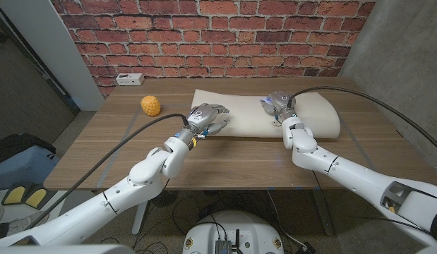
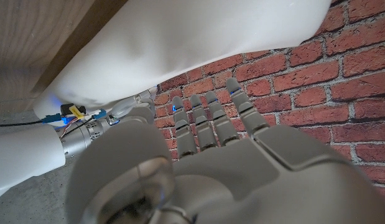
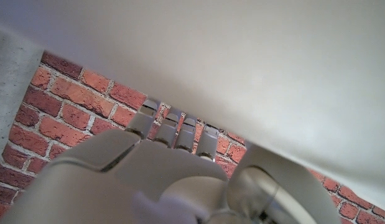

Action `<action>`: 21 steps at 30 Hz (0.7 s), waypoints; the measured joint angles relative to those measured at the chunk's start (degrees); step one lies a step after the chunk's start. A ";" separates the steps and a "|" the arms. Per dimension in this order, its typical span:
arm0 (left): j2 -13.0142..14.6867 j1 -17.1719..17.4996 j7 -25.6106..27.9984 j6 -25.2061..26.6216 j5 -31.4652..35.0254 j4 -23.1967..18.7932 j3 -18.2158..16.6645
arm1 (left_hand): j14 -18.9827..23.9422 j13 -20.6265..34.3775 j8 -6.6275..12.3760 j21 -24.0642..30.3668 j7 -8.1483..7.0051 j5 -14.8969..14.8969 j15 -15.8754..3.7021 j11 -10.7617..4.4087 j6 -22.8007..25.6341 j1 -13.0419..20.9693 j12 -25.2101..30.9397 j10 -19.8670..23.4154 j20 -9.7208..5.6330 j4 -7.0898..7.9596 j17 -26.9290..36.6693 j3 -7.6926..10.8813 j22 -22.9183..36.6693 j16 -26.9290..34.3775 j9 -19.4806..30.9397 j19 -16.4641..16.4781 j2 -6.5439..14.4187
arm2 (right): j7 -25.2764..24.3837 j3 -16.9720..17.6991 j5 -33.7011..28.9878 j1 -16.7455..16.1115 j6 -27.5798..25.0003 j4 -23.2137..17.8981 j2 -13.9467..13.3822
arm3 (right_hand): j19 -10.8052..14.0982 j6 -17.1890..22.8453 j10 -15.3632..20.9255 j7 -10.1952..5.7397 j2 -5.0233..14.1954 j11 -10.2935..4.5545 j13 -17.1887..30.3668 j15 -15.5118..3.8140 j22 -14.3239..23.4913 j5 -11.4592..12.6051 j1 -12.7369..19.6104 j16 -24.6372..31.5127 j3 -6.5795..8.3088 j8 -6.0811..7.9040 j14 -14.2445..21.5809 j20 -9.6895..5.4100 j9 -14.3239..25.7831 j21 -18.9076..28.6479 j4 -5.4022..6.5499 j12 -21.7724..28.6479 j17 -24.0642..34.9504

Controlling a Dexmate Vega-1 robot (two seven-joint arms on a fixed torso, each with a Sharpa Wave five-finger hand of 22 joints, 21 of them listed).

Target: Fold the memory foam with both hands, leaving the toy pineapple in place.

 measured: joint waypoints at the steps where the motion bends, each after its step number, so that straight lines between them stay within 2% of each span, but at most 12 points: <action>1: 0.00 0.00 0.00 0.24 0.22 0.00 0.00 | -0.50 -0.17 -0.30 -0.23 0.05 0.00 0.08 0.04 -0.77 -0.37 -0.32 -0.48 0.00 0.11 0.00 0.12 0.00 -0.19 0.00 0.00 0.37 | 0.00 -0.16 0.00 0.30 0.01 0.41 0.21 | 0.00 0.00 0.00 0.00 0.01 0.00 0.00 0.00 0.00 0.00 -0.01 0.00 0.00 0.00 0.00 0.00 0.00 0.00 0.00 0.00 0.00; 5: -1.08 -0.35 -1.06 3.14 2.93 0.17 1.00 | -2.81 -0.27 -0.86 -0.84 0.35 0.00 0.55 0.00 -4.24 -1.28 -1.24 -3.33 -0.05 0.22 0.15 1.58 0.00 -0.44 0.00 -0.05 1.28 | 0.18 -1.15 0.09 2.12 0.30 3.33 1.53 | 0.00 0.00 0.00 0.00 0.07 0.00 0.00 0.00 0.00 0.00 -0.07 0.00 0.21 0.00 0.00 0.00 0.00 0.00 0.21 0.00 0.00; 10: -2.95 -1.78 -5.70 8.97 8.05 1.12 2.90 | -3.32 -0.47 -0.80 -1.29 3.08 0.00 0.72 0.35 -4.63 -1.15 -1.24 -3.53 -0.43 0.60 0.16 4.73 0.16 -0.40 0.13 -0.18 2.76 | 0.20 -2.04 0.52 3.67 0.47 5.84 2.64 | 0.00 0.00 0.00 0.00 0.07 0.00 0.00 0.00 0.00 0.00 -0.07 0.00 0.21 0.00 0.00 0.00 0.00 0.00 0.21 0.00 -0.13; 11: -3.19 -2.09 -6.60 9.82 8.74 1.38 3.18 | -3.83 -0.53 -0.80 -1.43 3.02 0.00 0.69 0.30 -4.78 -1.12 -1.24 -3.61 -0.55 0.78 0.16 5.42 0.16 -0.40 0.07 -0.14 2.80 | 0.20 -2.42 0.70 4.29 0.48 6.84 3.05 | 0.00 0.00 0.00 0.00 0.07 0.00 0.00 0.00 0.00 0.00 -0.07 0.00 0.21 0.00 0.00 0.00 0.00 0.00 0.21 0.00 -0.15; 13: -3.59 -2.80 -8.62 11.28 10.14 1.93 3.78 | -6.23 -0.53 -0.94 -2.68 1.99 -0.22 0.56 -0.07 -7.09 -1.85 -1.66 -6.02 -1.50 1.20 0.16 6.08 0.16 -0.46 0.00 -2.02 2.06 | 0.20 -2.68 0.88 4.73 0.49 7.47 3.33 | 0.00 0.00 0.00 0.00 0.07 0.00 0.00 0.00 0.00 0.00 -0.07 0.00 0.44 0.00 0.00 0.00 0.00 0.00 0.44 0.00 -0.15; 14: -3.88 -3.72 -10.92 12.41 11.42 2.60 4.48 | -8.38 -0.53 -1.17 -3.80 1.42 -0.22 0.48 -0.34 -9.28 -3.26 -1.97 -8.14 -2.05 1.63 0.16 5.62 0.13 -0.71 0.00 -4.00 0.65 | 0.19 -2.95 1.06 5.16 0.48 8.09 3.58 | 0.00 0.00 0.00 0.00 0.07 0.00 0.00 0.00 0.00 0.00 -0.07 0.00 0.44 0.00 0.00 0.00 0.00 0.00 0.44 0.00 -0.15; 17: -4.05 -5.65 -14.88 13.47 13.61 3.76 5.81 | -16.98 -0.80 -1.29 -8.04 -0.50 -0.12 0.22 -1.38 -18.27 -8.01 -2.12 -16.86 -3.96 1.22 0.00 2.32 0.00 -0.89 -0.26 -10.70 -4.10 | 0.11 -3.32 1.40 5.73 0.32 9.04 3.85 | 0.00 0.00 0.00 0.00 0.07 0.00 0.00 0.00 0.00 0.00 -0.07 0.00 0.44 0.00 0.00 0.00 0.00 0.00 0.44 0.00 -0.15; 18: -4.10 -6.65 -16.40 13.66 14.61 4.41 6.58 | -19.17 -0.80 -1.29 -9.10 -0.93 0.26 0.29 -1.55 -20.74 -8.58 -2.12 -19.32 -4.45 0.74 0.00 1.72 -0.01 -0.89 -0.27 -12.10 -4.67 | 0.05 -3.45 1.63 5.93 0.14 9.34 3.89 | 0.00 0.00 0.00 0.00 0.07 0.00 0.00 0.00 0.00 0.00 -0.07 0.00 0.54 0.00 0.00 0.00 0.00 0.00 0.34 0.00 -0.15; 20: -4.21 -7.90 -18.39 13.99 16.55 5.55 7.68 | -20.94 -0.80 -1.04 -10.19 -1.35 1.00 -0.10 -2.25 -22.99 -6.88 -2.05 -21.70 -4.92 -1.08 -0.18 2.77 0.00 -0.89 -0.27 -12.71 -3.04 | -0.03 -3.55 1.88 6.13 -0.09 9.61 3.91 | 0.00 0.00 0.03 0.00 0.07 -0.03 0.00 0.00 0.00 0.00 -0.07 0.00 0.90 0.00 0.00 0.00 0.01 0.00 0.43 0.00 -0.15; 21: -4.35 -8.47 -19.33 14.26 18.20 6.28 8.37 | -20.95 -0.80 -0.62 -10.39 -1.44 1.24 -0.17 -2.47 -23.08 -4.56 -1.61 -21.87 -5.23 -2.55 -0.26 3.95 0.00 -0.73 -0.27 -12.34 -1.67 | -0.08 -3.63 2.03 6.25 -0.23 9.76 3.91 | 0.01 0.00 0.21 0.00 0.07 -0.21 0.00 0.00 0.00 0.00 -0.07 0.00 0.90 0.00 -0.01 -0.01 0.01 0.00 0.43 0.00 -0.15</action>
